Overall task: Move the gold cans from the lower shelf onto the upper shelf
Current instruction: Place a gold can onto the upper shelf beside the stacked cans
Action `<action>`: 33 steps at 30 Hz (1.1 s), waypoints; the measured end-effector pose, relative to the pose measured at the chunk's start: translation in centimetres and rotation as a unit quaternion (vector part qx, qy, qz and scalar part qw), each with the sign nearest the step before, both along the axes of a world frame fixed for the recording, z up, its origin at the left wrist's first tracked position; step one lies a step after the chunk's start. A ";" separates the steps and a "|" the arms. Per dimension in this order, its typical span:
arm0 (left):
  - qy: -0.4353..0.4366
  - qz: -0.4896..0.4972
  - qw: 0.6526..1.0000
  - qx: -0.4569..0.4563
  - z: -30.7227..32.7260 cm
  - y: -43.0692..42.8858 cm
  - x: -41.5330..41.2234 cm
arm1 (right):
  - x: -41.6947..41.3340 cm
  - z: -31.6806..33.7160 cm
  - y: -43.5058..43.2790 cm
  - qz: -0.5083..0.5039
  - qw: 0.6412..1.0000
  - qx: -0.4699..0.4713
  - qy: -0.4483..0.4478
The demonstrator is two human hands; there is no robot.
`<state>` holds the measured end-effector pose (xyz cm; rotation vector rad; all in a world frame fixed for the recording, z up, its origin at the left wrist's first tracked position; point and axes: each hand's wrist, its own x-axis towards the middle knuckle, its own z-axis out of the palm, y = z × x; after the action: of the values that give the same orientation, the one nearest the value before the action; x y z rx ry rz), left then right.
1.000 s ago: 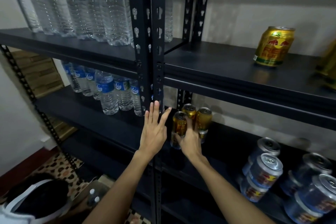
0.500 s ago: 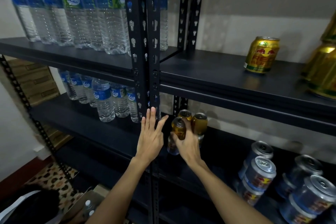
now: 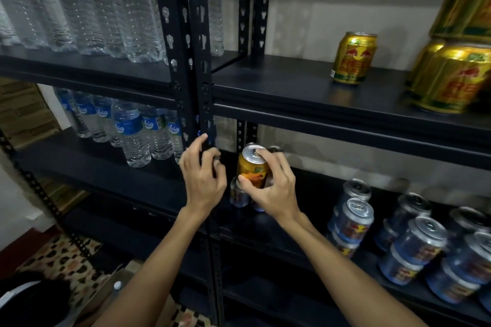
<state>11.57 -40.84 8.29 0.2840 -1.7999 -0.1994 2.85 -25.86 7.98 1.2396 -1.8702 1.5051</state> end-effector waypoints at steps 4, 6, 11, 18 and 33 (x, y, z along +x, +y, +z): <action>0.126 -0.060 0.990 -0.011 5.8 1.1 -0.7 | 1.6 4.6 2.0 0.013 0.995 -0.074 0.067; 0.160 -0.088 0.983 -0.021 9.0 1.6 -1.2 | 2.2 7.5 3.1 0.015 0.991 -0.100 0.091; 0.152 -0.147 0.977 -0.026 16.3 2.9 -2.9 | 2.2 14.4 5.7 -0.022 0.982 -0.134 0.133; -0.185 -0.136 0.972 0.044 21.7 2.6 -7.8 | -1.2 22.8 7.2 -0.112 0.977 -0.140 0.116; -0.524 -0.063 0.846 0.077 22.9 1.5 -10.1 | -9.4 32.0 6.1 -0.260 0.964 -0.053 -0.033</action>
<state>1.46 -39.31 31.17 0.4376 -2.9081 -0.3176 -6.52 -19.77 39.94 0.5848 -1.9301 1.3385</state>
